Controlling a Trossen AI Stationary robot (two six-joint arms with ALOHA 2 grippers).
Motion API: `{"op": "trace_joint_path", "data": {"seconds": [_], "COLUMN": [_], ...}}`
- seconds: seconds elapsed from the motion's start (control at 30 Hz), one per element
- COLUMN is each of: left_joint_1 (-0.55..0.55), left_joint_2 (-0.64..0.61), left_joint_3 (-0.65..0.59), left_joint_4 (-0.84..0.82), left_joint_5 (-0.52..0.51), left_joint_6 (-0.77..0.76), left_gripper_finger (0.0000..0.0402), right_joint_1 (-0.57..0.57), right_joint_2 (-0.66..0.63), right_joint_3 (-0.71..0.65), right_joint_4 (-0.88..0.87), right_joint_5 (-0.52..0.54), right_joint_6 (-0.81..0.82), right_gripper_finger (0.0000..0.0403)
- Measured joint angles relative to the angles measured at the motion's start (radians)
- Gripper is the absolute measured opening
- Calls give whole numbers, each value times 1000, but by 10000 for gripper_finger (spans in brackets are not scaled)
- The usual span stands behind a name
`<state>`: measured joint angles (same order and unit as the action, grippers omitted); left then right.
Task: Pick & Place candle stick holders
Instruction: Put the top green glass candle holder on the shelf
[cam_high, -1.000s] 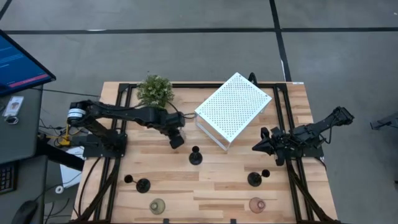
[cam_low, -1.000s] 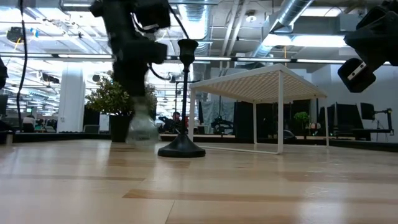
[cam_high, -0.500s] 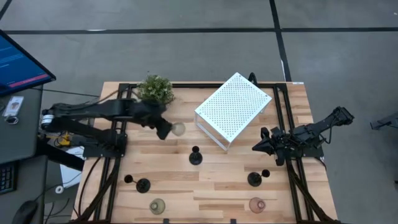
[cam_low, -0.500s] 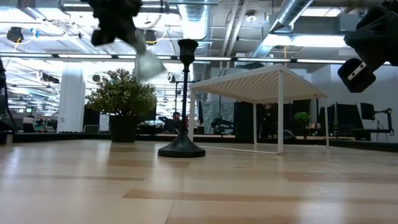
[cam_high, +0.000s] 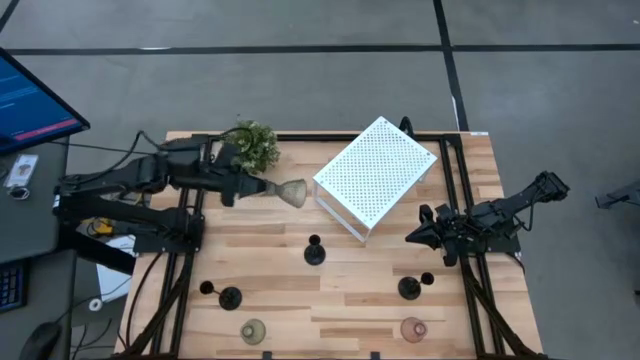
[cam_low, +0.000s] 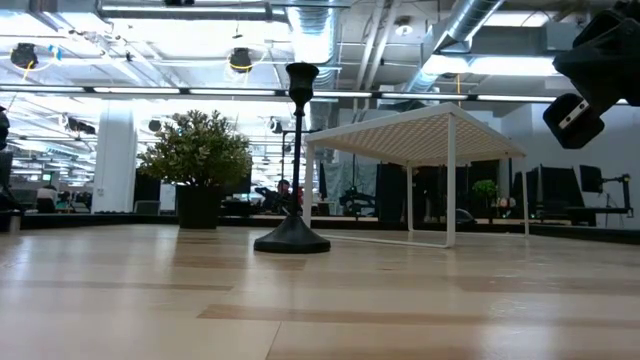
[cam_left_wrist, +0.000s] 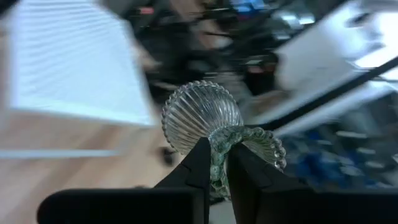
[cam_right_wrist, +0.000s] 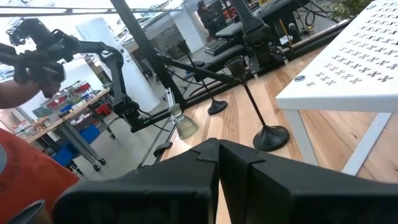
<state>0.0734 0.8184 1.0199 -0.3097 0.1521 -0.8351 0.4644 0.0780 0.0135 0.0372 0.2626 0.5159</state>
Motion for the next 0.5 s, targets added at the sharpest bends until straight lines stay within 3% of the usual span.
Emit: {"op": "trace_joint_path", "data": {"seconds": [0.33, 0.5], "left_joint_1": [0, 0], "left_joint_2": [-5, -5], "left_joint_3": [0, 0], "left_joint_4": [338, 479], "left_joint_5": [312, 420], "left_joint_6": [-19, -18], "left_gripper_finger": [30, 30], "right_joint_1": [0, 0], "right_joint_2": [0, 0], "right_joint_3": [0, 0], "right_joint_4": [0, 0], "right_joint_5": [0, 0], "right_joint_6": [0, 0], "right_gripper_finger": [1, 1]}}
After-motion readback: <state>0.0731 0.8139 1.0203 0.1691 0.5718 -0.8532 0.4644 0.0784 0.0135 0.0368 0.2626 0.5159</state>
